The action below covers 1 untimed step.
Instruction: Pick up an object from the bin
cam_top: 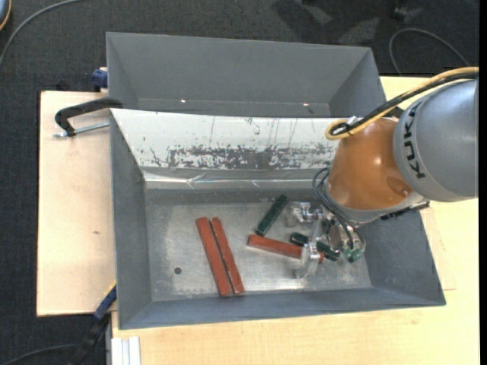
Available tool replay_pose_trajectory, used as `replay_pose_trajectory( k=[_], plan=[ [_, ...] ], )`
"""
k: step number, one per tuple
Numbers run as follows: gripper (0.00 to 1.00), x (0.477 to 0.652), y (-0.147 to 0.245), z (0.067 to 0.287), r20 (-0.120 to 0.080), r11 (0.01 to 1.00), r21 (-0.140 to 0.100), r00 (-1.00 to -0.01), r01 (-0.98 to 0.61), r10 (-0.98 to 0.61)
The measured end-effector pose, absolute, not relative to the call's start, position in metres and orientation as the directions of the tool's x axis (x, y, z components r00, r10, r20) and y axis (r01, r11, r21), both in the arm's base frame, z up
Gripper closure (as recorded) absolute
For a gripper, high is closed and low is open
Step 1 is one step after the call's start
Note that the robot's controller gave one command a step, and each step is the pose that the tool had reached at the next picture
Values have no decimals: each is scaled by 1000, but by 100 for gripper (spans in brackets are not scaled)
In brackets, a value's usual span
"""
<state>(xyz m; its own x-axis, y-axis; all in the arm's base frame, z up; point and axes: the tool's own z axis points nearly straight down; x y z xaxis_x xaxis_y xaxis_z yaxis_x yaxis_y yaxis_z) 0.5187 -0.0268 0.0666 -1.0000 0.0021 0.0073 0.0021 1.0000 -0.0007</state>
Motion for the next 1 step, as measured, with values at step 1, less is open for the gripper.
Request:
replay_pose_trajectory(
  k=[1],
  plan=[
    [0,516,-20,102,-7,999,0,-999,-49,-49]
  ],
)
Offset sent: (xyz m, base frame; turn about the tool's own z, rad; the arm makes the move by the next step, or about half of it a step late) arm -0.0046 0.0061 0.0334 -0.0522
